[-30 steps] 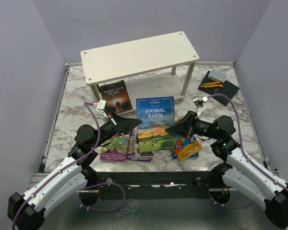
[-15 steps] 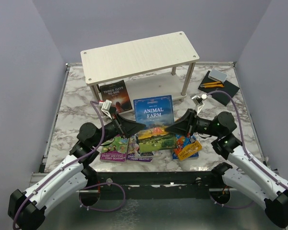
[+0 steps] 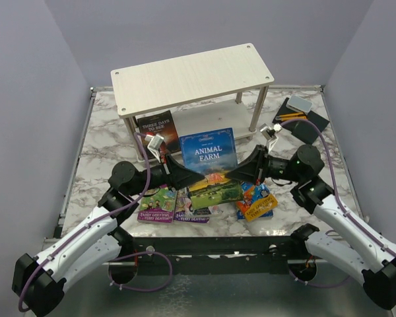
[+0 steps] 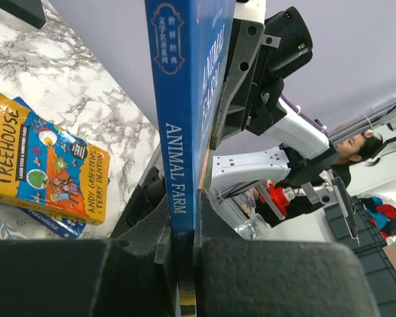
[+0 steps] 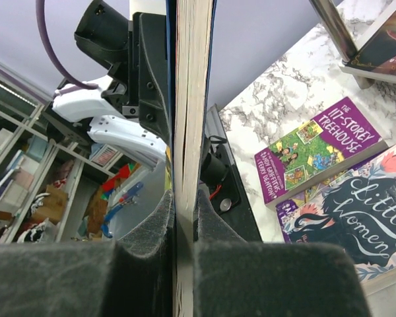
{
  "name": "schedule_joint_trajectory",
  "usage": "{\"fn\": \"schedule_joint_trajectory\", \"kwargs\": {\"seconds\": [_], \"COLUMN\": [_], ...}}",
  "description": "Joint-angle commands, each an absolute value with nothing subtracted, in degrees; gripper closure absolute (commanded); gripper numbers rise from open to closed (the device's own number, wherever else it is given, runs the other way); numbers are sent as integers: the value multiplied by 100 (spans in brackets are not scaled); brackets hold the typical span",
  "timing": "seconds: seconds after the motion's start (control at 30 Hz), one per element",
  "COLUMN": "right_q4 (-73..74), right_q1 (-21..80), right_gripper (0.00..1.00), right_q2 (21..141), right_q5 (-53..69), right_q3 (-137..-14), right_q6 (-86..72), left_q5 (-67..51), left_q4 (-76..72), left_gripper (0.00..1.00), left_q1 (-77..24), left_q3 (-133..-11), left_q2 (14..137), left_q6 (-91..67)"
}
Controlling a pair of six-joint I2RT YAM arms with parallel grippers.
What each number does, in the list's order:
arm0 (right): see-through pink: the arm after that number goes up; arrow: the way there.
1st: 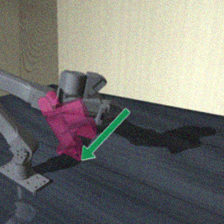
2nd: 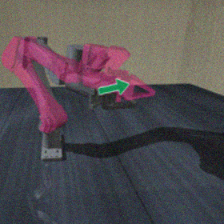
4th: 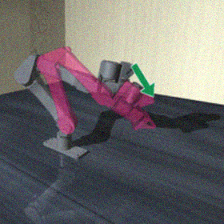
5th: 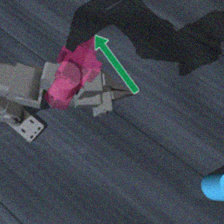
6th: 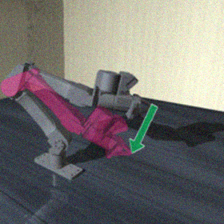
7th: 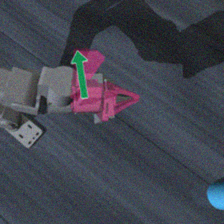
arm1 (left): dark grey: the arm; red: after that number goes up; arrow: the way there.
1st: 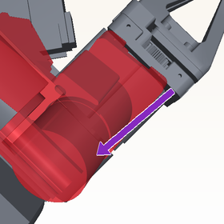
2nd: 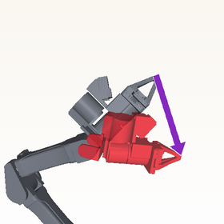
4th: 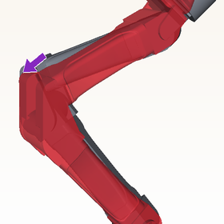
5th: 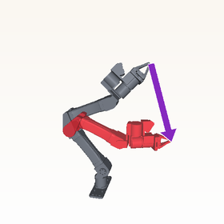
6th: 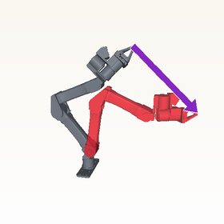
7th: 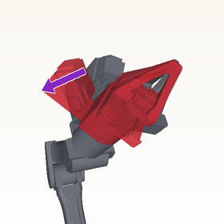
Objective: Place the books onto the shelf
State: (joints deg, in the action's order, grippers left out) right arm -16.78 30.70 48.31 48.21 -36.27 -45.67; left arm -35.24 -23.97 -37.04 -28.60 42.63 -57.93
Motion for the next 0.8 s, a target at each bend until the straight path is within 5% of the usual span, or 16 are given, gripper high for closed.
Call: {"fn": "schedule_joint_trajectory", "kwargs": {"seconds": [0.0, 0.07, 0.2, 0.33, 0.77], "right_q4": [-1661, -1616, -1615, -1761, -2870], "right_q1": [3101, 3104, 3103, 3109, 3169], "right_gripper": [99, 97, 65, 47, 47], "right_q2": [4752, 4706, 4620, 4515, 4263], "right_q5": [4902, 4882, 4826, 4853, 4805], "right_q3": [-3807, -3776, -3637, -3454, -2926], "right_q6": [-4460, -4464, -4489, -4620, -5536], "left_q5": [-3616, -3425, -3222, -3080, -2577], "left_q4": [-2745, -3032, -3516, -3702, -3867], "left_gripper": [100, 100, 100, 100, 100], "left_q1": [-3709, -3709, -3709, -3705, -3706], "left_q3": [-2935, -2863, -2847, -2927, -3039], "left_q2": [4241, 4175, 4131, 4118, 4103], "left_q6": [-5833, -5972, -6197, -6271, -6304]}}
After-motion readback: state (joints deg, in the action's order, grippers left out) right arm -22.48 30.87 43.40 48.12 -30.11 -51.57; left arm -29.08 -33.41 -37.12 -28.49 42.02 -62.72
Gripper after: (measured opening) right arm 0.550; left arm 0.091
